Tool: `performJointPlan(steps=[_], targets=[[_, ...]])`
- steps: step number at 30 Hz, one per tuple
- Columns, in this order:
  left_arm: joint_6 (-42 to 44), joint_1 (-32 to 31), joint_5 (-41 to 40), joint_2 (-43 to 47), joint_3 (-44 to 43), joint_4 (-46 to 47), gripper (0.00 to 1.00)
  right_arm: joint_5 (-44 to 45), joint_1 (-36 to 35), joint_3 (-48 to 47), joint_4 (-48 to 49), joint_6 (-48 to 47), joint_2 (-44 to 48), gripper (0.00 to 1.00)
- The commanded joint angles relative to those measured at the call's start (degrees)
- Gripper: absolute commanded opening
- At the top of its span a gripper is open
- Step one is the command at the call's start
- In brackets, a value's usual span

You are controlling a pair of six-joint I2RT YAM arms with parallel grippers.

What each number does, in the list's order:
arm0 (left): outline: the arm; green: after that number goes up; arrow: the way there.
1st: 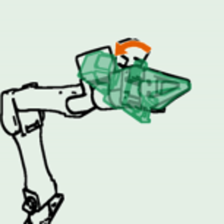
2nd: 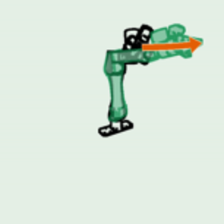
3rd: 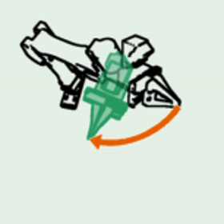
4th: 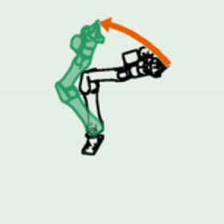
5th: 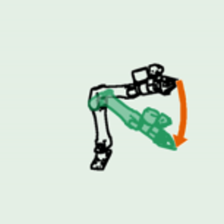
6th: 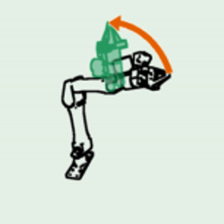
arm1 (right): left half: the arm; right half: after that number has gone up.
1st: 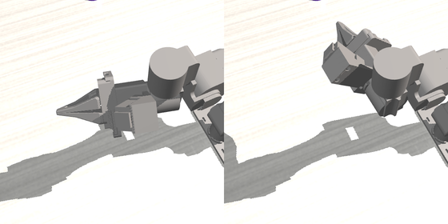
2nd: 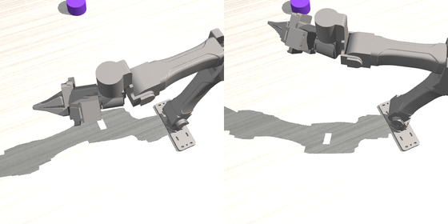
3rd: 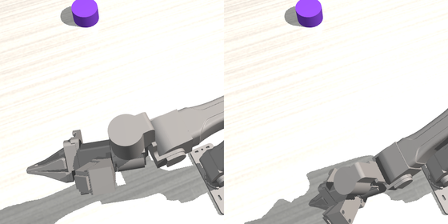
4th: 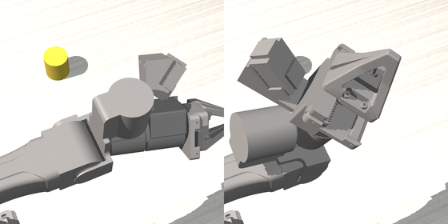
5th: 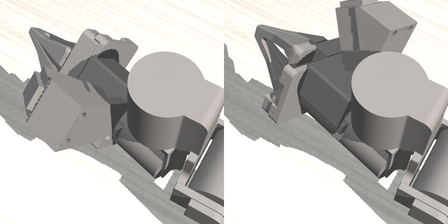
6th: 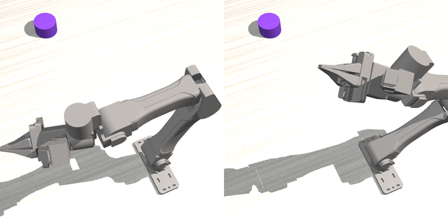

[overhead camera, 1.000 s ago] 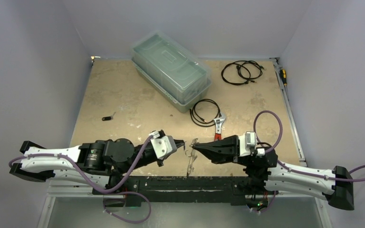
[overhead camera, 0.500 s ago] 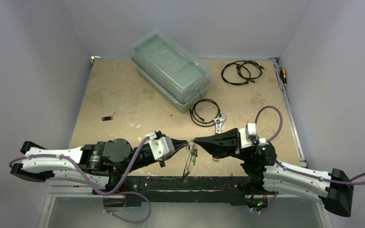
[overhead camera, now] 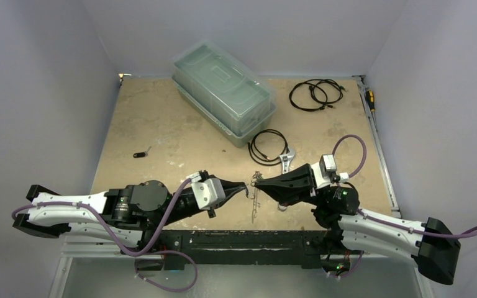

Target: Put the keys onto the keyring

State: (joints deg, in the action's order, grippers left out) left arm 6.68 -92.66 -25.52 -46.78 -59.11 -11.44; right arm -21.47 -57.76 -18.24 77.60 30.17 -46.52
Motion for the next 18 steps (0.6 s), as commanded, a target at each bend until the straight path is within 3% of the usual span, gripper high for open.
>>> performJointPlan(steps=[1, 18], targets=[[1.3, -0.1, 0.3, 0.9, 0.6, 3.3, 0.0, -1.5, 0.5, 0.0, 6.5, 3.0, -0.6, 0.0], [1.6, -0.1, 2.2, 0.7, 0.0, 4.4, 0.0, -2.8, 1.5, 0.0, 9.4, 5.4, -3.6, 0.0]])
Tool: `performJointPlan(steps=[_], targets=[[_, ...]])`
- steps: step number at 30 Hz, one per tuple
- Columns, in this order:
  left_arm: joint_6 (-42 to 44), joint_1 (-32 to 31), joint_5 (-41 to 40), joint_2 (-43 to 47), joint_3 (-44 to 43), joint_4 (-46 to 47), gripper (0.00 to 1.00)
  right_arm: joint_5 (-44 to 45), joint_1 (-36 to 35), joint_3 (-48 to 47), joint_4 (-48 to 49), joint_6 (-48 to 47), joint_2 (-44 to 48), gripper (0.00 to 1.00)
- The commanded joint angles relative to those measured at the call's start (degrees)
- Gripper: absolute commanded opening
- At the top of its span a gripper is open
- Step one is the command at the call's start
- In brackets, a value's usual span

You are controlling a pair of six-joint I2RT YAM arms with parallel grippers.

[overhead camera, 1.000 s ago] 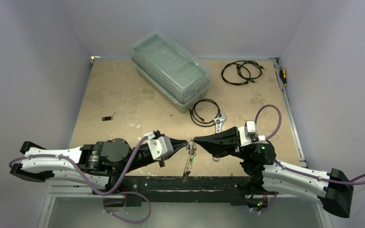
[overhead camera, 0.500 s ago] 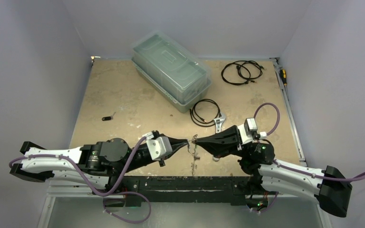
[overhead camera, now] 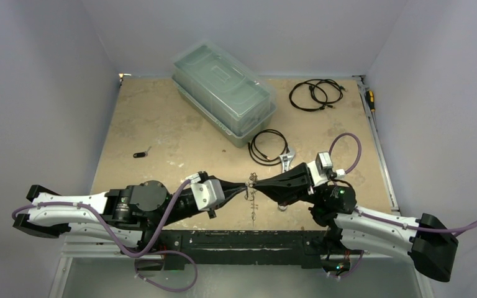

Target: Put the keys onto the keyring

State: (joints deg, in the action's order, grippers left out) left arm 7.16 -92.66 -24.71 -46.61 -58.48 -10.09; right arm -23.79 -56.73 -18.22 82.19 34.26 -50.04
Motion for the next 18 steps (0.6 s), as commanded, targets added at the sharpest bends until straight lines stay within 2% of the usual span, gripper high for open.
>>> performJointPlan(steps=[1, 18], targets=[[1.1, -0.1, 1.5, 0.5, -0.7, 3.1, 0.0, -0.5, 0.5, -0.1, 4.9, 1.4, -0.2, 0.0], [1.2, -0.1, 1.9, 0.3, -1.6, 3.0, 0.0, -1.8, 0.9, -0.1, 6.9, 3.1, -1.9, 0.0]])
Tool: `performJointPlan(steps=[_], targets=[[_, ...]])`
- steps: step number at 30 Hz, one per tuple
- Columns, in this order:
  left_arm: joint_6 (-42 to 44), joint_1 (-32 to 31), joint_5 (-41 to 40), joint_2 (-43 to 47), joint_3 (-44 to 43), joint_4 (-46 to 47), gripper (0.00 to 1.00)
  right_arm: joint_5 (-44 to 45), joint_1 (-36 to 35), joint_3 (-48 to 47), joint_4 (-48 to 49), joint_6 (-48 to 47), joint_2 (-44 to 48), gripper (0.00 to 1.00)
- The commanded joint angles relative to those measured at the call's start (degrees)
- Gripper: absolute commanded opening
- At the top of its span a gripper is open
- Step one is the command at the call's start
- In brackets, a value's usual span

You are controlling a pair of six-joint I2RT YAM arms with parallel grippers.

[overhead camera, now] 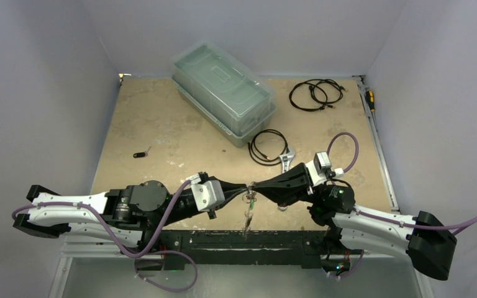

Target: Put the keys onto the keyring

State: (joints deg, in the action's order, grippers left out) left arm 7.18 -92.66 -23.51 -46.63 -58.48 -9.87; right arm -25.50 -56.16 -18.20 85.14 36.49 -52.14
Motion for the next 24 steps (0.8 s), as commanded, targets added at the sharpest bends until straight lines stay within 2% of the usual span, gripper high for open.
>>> performJointPlan(steps=[1, 24], targets=[[1.2, -0.1, 0.8, 0.2, -1.7, 2.7, 0.0, 0.0, 0.4, 0.0, 3.9, 0.9, 0.2, 0.0], [0.2, -0.1, 3.9, 0.7, -2.2, 2.2, 0.0, 1.3, 1.2, 0.6, 4.0, 0.4, 0.1, 0.0]])
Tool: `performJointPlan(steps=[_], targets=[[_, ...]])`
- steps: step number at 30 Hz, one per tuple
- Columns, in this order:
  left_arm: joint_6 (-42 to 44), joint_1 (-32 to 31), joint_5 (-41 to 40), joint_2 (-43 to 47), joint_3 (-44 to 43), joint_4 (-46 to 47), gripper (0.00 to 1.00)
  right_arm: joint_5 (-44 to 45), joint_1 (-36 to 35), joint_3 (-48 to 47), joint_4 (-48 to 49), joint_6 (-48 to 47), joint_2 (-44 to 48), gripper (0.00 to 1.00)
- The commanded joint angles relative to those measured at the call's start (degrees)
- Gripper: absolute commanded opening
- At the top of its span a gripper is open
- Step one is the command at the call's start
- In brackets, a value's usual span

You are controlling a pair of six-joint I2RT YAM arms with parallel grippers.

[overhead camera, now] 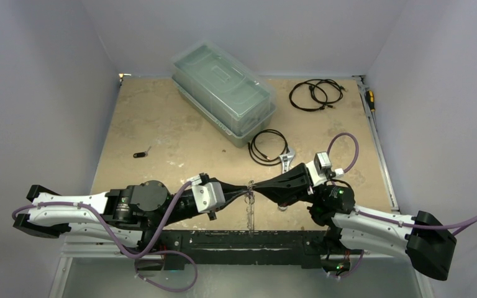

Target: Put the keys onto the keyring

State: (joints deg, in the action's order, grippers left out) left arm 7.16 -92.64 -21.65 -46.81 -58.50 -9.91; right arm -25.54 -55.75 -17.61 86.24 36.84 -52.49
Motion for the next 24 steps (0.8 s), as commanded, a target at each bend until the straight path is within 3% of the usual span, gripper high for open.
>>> performJointPlan(steps=[1, 24], targets=[[0.1, -0.2, 2.1, 0.8, -2.2, 2.3, 0.0, 1.5, 0.8, -0.1, 2.9, 0.0, 0.6, 0.0], [-0.2, -0.2, 3.5, 0.2, -2.2, 1.7, 0.0, 1.1, 1.6, -1.5, 8.5, 2.3, -2.4, 0.0]])
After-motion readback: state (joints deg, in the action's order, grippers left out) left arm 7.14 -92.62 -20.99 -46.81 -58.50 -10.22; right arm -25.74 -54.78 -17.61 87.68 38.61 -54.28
